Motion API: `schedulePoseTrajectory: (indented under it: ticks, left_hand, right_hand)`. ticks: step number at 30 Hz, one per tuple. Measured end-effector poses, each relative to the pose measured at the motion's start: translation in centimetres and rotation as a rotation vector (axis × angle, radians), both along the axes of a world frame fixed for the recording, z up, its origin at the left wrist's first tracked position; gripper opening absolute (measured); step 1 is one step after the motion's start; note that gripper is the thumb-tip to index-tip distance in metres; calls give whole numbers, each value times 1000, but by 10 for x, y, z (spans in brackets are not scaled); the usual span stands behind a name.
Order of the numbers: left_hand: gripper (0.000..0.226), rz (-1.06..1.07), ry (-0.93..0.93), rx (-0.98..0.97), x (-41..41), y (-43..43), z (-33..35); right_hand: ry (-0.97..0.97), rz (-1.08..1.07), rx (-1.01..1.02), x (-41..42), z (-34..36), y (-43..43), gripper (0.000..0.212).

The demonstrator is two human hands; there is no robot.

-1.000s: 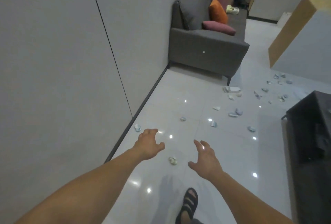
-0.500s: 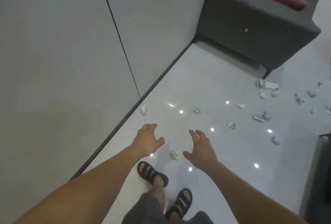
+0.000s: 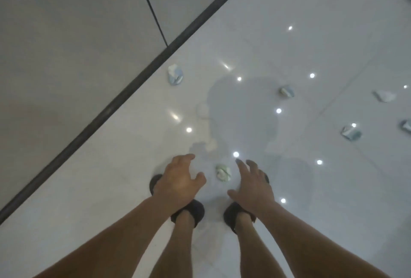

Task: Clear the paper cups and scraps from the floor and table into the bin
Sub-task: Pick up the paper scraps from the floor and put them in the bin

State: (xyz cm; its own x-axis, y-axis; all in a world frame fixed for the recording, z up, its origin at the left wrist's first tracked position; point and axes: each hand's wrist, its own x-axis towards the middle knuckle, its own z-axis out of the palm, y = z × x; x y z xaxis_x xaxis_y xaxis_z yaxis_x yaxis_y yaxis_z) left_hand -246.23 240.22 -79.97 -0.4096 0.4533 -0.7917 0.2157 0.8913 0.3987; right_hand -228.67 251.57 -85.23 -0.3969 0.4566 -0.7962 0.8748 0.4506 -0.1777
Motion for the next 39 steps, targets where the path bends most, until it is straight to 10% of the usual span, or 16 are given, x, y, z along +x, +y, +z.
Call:
schedulePoseTrajectory:
  ticks: [8, 13, 30, 39]
  left_hand:
    - [61, -60, -47, -22, 23, -24, -186]
    - [61, -75, -88, -56, 15, -30, -233]
    - [35, 415, -150, 290, -79, 4, -95]
    - [15, 619, 17, 187, -102, -12, -134]
  right_hand:
    - [-10, 2, -39, 25, -210, -36, 93]
    - [71, -92, 15, 25, -262, -50, 55]
    - [622, 153, -134, -161, -50, 3, 82]
    - [535, 217, -257, -213, -103, 34, 91]
